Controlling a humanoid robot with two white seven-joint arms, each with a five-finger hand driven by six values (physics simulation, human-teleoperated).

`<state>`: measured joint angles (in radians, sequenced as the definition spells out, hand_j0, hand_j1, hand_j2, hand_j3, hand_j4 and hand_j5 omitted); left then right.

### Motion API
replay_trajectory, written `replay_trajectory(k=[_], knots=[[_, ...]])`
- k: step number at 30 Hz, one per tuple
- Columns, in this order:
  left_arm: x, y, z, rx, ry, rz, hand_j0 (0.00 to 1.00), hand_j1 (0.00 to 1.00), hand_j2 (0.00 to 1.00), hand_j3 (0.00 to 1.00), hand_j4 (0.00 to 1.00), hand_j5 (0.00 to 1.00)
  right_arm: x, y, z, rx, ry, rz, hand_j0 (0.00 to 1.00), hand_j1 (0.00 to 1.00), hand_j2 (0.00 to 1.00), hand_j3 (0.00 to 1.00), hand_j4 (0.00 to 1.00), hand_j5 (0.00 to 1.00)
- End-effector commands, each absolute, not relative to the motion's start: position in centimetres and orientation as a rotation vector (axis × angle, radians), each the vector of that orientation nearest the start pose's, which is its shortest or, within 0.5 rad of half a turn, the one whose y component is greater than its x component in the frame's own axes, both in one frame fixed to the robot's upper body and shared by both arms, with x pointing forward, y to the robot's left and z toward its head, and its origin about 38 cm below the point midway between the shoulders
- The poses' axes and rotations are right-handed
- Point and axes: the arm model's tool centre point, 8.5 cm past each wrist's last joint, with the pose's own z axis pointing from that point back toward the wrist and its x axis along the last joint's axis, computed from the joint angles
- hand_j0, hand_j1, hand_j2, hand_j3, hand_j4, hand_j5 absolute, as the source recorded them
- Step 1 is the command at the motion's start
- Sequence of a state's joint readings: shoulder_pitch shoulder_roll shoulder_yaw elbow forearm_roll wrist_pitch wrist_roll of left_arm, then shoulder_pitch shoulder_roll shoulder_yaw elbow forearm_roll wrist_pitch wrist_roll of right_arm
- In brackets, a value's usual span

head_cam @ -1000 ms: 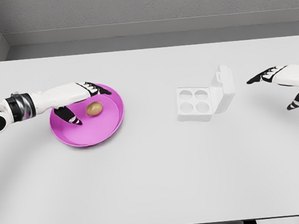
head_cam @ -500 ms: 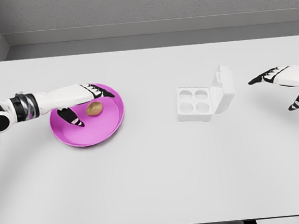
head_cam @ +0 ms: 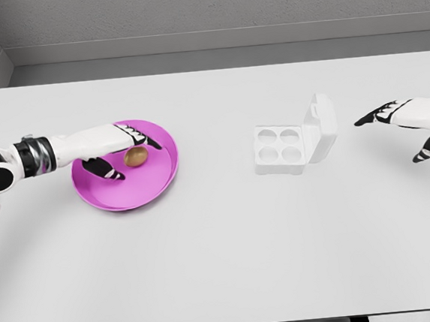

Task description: Pack egg into the box and close the box lid

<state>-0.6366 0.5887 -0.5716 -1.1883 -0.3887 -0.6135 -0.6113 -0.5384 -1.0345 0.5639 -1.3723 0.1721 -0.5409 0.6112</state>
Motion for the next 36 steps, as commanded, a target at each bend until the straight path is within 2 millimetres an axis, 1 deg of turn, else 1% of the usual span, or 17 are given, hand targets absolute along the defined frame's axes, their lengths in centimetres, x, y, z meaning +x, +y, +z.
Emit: replay_trajectory(k=[1,5,8,12,15,17,24,26,27,28,33,36], knots=[[46.3,27.5,15.3,0.198,-1.381,-1.934,0.76,0.76,0.76,0.76,0.76,0.76,41.0,-41.0,21.3,-0.348,-1.170,1.876,1.00,1.00,1.00,1.00,1.00,1.00],[46.3,27.3,15.1,0.196,-1.377,-1.939,0.76,0.76,0.76,0.76,0.76,0.76,41.0,-41.0,21.3,-0.348,-1.171,1.877,1.00,1.00,1.00,1.00,1.00,1.00],[46.2,27.3,14.9,0.190,-1.376,-1.935,0.72,0.72,0.72,0.72,0.72,0.72,41.0,-41.0,21.3,-0.349,-1.171,1.878,1.00,1.00,1.00,1.00,1.00,1.00],[46.1,27.4,14.8,0.187,-1.372,-1.934,0.71,0.71,0.71,0.71,0.71,0.71,41.0,-41.0,21.3,-0.348,-1.172,1.880,1.00,1.00,1.00,1.00,1.00,1.00],[46.0,27.5,14.8,0.183,-1.376,-1.930,0.67,0.67,0.67,0.67,0.67,0.67,40.9,-41.0,21.4,-0.346,-1.175,1.881,1.00,1.00,1.00,1.00,1.00,1.00],[45.8,27.2,14.3,0.161,-1.364,-1.940,0.67,0.67,0.67,0.67,0.67,0.67,40.9,-41.0,21.3,-0.347,-1.174,1.882,1.00,1.00,1.00,1.00,1.00,1.00],[45.7,27.6,14.1,0.157,-1.352,-1.934,0.66,0.66,0.66,0.66,0.66,0.66,40.9,-41.0,21.3,-0.347,-1.174,1.882,1.00,1.00,1.00,1.00,1.00,1.00],[45.5,27.4,13.9,0.125,-1.366,-1.920,0.57,0.57,0.57,0.57,0.57,0.57,40.9,-41.0,21.3,-0.347,-1.174,1.882,1.00,1.00,1.00,1.00,1.00,1.00],[45.5,27.8,14.1,0.120,-1.368,-1.910,0.53,0.53,0.53,0.53,0.53,0.53,40.9,-41.0,21.3,-0.347,-1.174,1.882,1.00,1.00,1.00,1.00,1.00,1.00],[45.5,27.8,14.1,0.117,-1.371,-1.906,0.49,0.49,0.49,0.49,0.49,0.49,40.9,-41.0,21.3,-0.346,-1.173,1.882,1.00,1.00,1.00,1.00,1.00,1.00],[45.5,28.0,14.1,0.117,-1.369,-1.903,0.48,0.48,0.48,0.48,0.48,0.48,40.9,-41.0,21.3,-0.346,-1.173,1.882,1.00,1.00,1.00,1.00,1.00,1.00],[45.4,28.0,13.7,0.111,-1.357,-1.905,0.48,0.48,0.48,0.48,0.48,0.48,40.9,-41.0,21.3,-0.347,-1.172,1.883,1.00,1.00,1.00,1.00,1.00,1.00]])
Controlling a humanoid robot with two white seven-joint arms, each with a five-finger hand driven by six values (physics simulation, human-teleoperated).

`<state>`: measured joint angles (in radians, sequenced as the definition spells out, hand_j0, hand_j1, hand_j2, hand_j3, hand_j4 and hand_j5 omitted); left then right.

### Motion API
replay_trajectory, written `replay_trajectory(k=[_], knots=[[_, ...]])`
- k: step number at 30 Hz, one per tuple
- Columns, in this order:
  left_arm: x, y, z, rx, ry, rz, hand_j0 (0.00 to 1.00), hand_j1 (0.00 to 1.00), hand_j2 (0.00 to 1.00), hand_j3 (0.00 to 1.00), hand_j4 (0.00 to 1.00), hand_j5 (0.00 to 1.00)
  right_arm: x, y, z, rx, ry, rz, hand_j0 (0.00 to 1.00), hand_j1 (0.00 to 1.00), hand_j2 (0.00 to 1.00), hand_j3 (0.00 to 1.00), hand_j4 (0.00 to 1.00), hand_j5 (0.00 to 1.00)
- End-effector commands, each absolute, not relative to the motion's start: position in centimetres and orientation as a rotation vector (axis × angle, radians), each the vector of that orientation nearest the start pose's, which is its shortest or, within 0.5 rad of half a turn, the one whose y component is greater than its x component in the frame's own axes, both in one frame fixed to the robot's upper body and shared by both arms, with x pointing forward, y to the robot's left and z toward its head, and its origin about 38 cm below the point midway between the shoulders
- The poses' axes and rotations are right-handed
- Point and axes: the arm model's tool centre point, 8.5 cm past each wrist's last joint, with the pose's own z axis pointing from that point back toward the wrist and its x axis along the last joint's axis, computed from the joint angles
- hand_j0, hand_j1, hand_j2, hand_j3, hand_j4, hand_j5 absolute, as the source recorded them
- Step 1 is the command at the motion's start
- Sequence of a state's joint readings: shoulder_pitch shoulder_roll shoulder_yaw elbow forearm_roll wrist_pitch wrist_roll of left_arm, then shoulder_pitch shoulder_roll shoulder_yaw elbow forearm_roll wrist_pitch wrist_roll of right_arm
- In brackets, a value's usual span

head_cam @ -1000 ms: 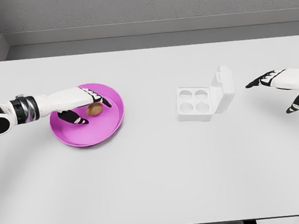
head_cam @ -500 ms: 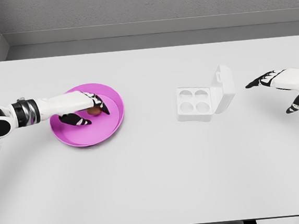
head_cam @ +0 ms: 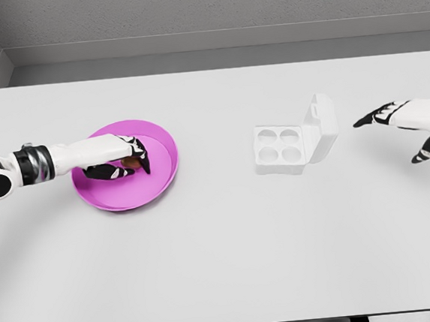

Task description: Pack egg into the box and close the box lid

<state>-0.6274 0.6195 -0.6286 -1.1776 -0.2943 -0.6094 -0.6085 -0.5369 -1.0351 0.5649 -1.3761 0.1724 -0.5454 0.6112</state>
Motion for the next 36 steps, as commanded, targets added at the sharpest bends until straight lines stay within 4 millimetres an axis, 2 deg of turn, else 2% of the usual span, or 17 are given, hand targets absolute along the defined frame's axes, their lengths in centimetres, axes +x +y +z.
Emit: replay_trajectory(k=[1,3,7,12,24,27,29,32,34,36], knots=[[45.4,28.0,13.7,0.111,-1.356,-1.904,0.48,0.48,0.48,0.48,0.48,0.48,40.9,-41.0,21.3,-0.347,-1.171,1.882,1.00,1.00,1.00,1.00,1.00,1.00],[45.3,28.0,13.4,0.085,-1.358,-1.889,0.44,0.44,0.44,0.44,0.44,0.44,40.9,-41.0,21.3,-0.347,-1.171,1.882,1.00,1.00,1.00,1.00,1.00,1.00],[45.1,28.4,13.2,0.064,-1.359,-1.866,0.43,0.43,0.43,0.43,0.43,0.43,40.9,-41.0,21.3,-0.347,-1.172,1.883,1.00,1.00,1.00,1.00,1.00,1.00],[45.1,29.1,13.3,0.079,-1.343,-1.870,0.58,0.58,0.58,0.58,0.58,0.58,40.9,-40.9,21.3,-0.346,-1.174,1.883,1.00,1.00,1.00,1.00,1.00,1.00],[45.2,29.7,12.7,0.082,-1.321,-1.856,0.63,0.63,0.63,0.63,0.63,0.63,40.9,-41.0,21.4,-0.348,-1.171,1.883,1.00,1.00,1.00,1.00,1.00,1.00],[45.2,29.3,12.8,0.058,-1.347,-1.831,0.49,0.49,0.49,0.49,0.49,0.49,40.9,-41.0,21.4,-0.348,-1.171,1.883,1.00,1.00,1.00,1.00,1.00,1.00],[45.3,29.1,12.8,0.051,-1.352,-1.825,0.44,0.44,0.44,0.44,0.44,0.44,40.9,-41.0,21.4,-0.348,-1.171,1.883,1.00,1.00,1.00,1.00,1.00,1.00],[45.4,29.1,12.4,0.047,-1.345,-1.817,0.43,0.43,0.43,0.43,0.43,0.43,40.9,-41.0,21.4,-0.348,-1.171,1.883,1.00,1.00,1.00,1.00,1.00,1.00],[45.1,28.1,11.7,0.011,-1.340,-1.827,0.35,0.35,0.35,0.35,0.35,0.35,40.9,-41.0,21.4,-0.348,-1.171,1.883,1.00,1.00,1.00,1.00,1.00,1.00],[45.2,27.7,11.8,-0.017,-1.367,-1.801,0.33,0.33,0.33,0.33,0.33,0.33,40.9,-41.0,21.4,-0.348,-1.171,1.883,1.00,1.00,1.00,1.00,1.00,1.00]])
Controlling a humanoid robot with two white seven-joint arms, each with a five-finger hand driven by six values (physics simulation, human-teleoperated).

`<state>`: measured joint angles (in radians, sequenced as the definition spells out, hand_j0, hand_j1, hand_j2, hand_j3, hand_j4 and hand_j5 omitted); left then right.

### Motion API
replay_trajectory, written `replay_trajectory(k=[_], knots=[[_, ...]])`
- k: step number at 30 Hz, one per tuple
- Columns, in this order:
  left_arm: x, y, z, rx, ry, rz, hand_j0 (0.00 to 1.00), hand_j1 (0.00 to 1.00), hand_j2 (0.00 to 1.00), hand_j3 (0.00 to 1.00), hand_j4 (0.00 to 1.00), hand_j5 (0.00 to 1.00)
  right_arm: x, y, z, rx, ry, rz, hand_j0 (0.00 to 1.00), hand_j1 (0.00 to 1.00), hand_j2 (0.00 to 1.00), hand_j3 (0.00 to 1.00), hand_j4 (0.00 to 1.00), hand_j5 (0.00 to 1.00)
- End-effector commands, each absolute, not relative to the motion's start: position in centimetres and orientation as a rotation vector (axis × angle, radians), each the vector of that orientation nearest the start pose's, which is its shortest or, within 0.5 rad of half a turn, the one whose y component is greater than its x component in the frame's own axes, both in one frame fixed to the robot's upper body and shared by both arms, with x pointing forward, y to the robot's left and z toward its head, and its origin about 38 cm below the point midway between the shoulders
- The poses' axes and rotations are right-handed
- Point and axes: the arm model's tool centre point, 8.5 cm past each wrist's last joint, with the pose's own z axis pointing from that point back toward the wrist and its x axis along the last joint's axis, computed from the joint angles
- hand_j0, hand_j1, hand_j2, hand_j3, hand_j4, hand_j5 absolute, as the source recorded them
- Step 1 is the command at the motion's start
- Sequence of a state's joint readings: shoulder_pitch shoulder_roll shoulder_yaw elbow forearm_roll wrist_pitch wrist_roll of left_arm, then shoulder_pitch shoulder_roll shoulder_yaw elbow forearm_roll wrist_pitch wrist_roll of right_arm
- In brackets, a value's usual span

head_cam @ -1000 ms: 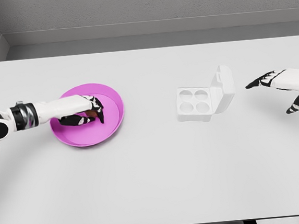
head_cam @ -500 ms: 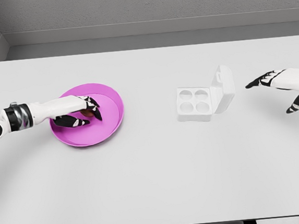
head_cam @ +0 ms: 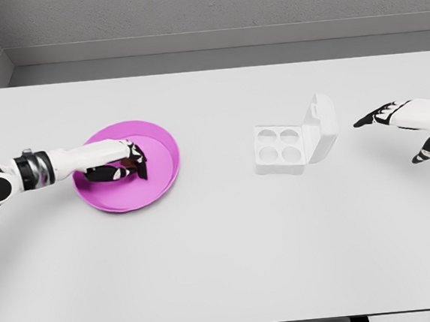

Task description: Pack egg into the box and close the box lid

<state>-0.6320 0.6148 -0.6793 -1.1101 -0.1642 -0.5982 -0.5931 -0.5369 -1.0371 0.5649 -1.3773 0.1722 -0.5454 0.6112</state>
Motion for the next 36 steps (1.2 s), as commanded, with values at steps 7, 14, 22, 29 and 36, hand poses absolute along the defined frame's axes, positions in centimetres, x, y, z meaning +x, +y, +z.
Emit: replay_trajectory(k=[7,14,22,29,36], knots=[[45.3,26.8,12.2,-0.054,-1.415,-1.762,0.30,0.30,0.30,0.30,0.30,0.30,40.9,-41.0,21.4,-0.348,-1.171,1.883,1.00,1.00,1.00,1.00,1.00,1.00],[44.4,25.6,17.0,-0.114,-1.596,-1.738,0.30,0.30,0.30,0.30,0.30,0.30,40.9,-41.1,21.5,-0.352,-1.169,1.884,1.00,1.00,1.00,1.00,1.00,1.00],[45.5,23.2,18.8,-0.119,-1.671,-1.740,0.30,0.30,0.30,0.30,0.30,0.30,40.9,-41.2,21.6,-0.355,-1.169,1.884,1.00,1.00,1.00,1.00,1.00,1.00],[45.7,18.3,18.7,-0.179,-1.731,-1.766,0.30,0.30,0.30,0.30,0.30,0.30,40.9,-41.2,21.7,-0.357,-1.168,1.885,1.00,1.00,1.00,1.00,1.00,1.00],[45.8,14.1,18.7,-0.222,-1.777,-1.790,0.30,0.30,0.30,0.30,0.30,0.30,40.9,-41.2,21.7,-0.357,-1.168,1.885,1.00,1.00,1.00,1.00,1.00,1.00]])
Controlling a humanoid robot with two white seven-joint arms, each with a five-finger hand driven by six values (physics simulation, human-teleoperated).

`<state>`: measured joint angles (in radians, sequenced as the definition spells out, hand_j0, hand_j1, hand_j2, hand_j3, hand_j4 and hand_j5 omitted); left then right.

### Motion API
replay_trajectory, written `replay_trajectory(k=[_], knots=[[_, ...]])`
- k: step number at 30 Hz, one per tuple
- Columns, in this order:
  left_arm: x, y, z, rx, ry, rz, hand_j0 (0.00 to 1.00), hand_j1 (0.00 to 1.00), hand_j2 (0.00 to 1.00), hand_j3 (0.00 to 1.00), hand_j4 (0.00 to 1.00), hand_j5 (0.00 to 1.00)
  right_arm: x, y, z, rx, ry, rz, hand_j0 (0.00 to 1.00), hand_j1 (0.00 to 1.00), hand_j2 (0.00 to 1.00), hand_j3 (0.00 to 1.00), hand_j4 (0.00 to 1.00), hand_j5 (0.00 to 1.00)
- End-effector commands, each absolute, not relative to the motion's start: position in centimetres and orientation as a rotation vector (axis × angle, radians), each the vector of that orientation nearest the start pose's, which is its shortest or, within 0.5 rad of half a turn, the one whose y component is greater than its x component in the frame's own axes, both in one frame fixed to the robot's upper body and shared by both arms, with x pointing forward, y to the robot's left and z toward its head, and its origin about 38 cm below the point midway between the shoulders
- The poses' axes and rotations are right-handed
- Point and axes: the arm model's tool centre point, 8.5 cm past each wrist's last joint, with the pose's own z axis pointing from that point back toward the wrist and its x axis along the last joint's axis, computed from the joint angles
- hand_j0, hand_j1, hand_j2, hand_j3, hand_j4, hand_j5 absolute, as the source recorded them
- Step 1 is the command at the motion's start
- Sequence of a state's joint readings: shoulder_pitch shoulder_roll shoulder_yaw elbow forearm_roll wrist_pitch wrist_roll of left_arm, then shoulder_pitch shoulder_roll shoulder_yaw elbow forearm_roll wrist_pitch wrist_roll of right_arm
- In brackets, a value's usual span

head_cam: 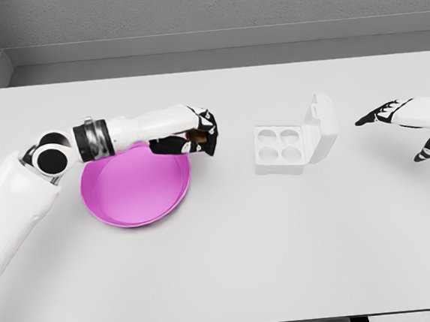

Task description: Pack egg into the box and close the box lid

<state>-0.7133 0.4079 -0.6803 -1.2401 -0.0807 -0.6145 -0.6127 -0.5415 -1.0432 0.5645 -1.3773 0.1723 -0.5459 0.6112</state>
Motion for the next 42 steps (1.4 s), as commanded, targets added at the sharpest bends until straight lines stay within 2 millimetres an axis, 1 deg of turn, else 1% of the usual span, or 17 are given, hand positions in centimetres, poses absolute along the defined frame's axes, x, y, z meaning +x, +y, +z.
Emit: replay_trajectory(k=[1,5,7,9,10,11,14,15,16,18,20,27,30,32,38,39,42], knots=[[45.8,13.4,18.6,-0.229,-1.781,-1.792,0.30,0.30,0.30,0.30,0.30,0.30,40.9,-41.2,21.7,-0.358,-1.170,1.885,1.00,1.00,1.00,1.00,1.00,1.00],[46.0,11.5,18.1,-0.245,-1.781,-1.798,0.30,0.30,0.30,0.30,0.30,0.30,40.9,-41.1,21.8,-0.357,-1.173,1.889,1.00,1.00,1.00,1.00,1.00,1.00],[46.1,10.7,18.6,-0.251,-1.798,-1.798,0.30,0.30,0.30,0.30,0.30,0.30,40.9,-41.1,21.8,-0.359,-1.174,1.889,1.00,1.00,1.00,1.00,1.00,1.00],[46.3,9.8,18.1,-0.264,-1.790,-1.795,0.30,0.30,0.30,0.30,0.30,0.30,40.9,-41.1,21.8,-0.357,-1.173,1.889,1.00,1.00,1.00,1.00,1.00,1.00],[46.4,9.7,18.1,-0.261,-1.790,-1.795,0.30,0.30,0.30,0.30,0.30,0.30,40.9,-41.1,21.7,-0.356,-1.172,1.889,1.00,1.00,1.00,1.00,1.00,1.00],[46.4,9.1,18.5,-0.267,-1.803,-1.793,0.30,0.30,0.30,0.30,0.30,0.30,40.9,-41.1,21.8,-0.357,-1.173,1.889,1.00,1.00,1.00,1.00,1.00,1.00],[47.3,8.2,17.9,-0.262,-1.775,-1.788,0.30,0.30,0.30,0.30,0.30,0.30,40.9,-41.1,21.7,-0.357,-1.171,1.889,1.00,1.00,1.00,1.00,1.00,1.00],[47.4,7.4,18.2,-0.270,-1.786,-1.789,0.30,0.30,0.30,0.30,0.30,0.30,40.9,-41.1,21.8,-0.358,-1.172,1.887,1.00,1.00,1.00,1.00,1.00,1.00],[47.7,7.3,18.0,-0.271,-1.776,-1.782,0.30,0.30,0.30,0.30,0.30,0.30,40.9,-41.1,21.8,-0.357,-1.173,1.889,1.00,1.00,1.00,1.00,1.00,1.00],[47.5,6.2,17.8,-0.295,-1.780,-1.778,0.30,0.30,0.30,0.30,0.30,0.30,40.9,-41.1,21.8,-0.358,-1.172,1.887,1.00,1.00,1.00,1.00,1.00,1.00],[47.8,5.7,17.8,-0.297,-1.770,-1.780,0.30,0.30,0.30,0.30,0.30,0.30,40.9,-41.2,21.8,-0.358,-1.172,1.889,1.00,1.00,1.00,1.00,1.00,1.00],[47.9,4.5,18.2,-0.308,-1.779,-1.784,0.30,0.30,0.30,0.30,0.30,0.30,40.9,-41.2,21.8,-0.359,-1.171,1.888,1.00,1.00,1.00,1.00,1.00,1.00],[48.3,4.3,18.0,-0.308,-1.763,-1.777,0.30,0.30,0.30,0.30,0.30,0.30,40.9,-41.2,21.9,-0.360,-1.173,1.889,1.00,1.00,1.00,1.00,1.00,1.00],[48.8,4.5,17.9,-0.299,-1.748,-1.774,0.30,0.30,0.30,0.30,0.30,0.30,40.9,-41.2,21.9,-0.360,-1.173,1.889,1.00,1.00,1.00,1.00,1.00,1.00],[48.7,3.9,17.8,-0.311,-1.748,-1.770,0.31,0.31,0.31,0.31,0.31,0.31,40.9,-41.2,21.9,-0.360,-1.173,1.889,1.00,1.00,1.00,1.00,1.00,1.00],[48.7,3.5,17.4,-0.324,-1.740,-1.762,0.32,0.32,0.32,0.32,0.32,0.32,40.9,-41.2,21.9,-0.360,-1.173,1.889,1.00,1.00,1.00,1.00,1.00,1.00],[48.7,3.4,17.3,-0.323,-1.736,-1.763,0.33,0.33,0.33,0.33,0.33,0.33,40.9,-41.2,21.9,-0.360,-1.173,1.889,1.00,1.00,1.00,1.00,1.00,1.00]])
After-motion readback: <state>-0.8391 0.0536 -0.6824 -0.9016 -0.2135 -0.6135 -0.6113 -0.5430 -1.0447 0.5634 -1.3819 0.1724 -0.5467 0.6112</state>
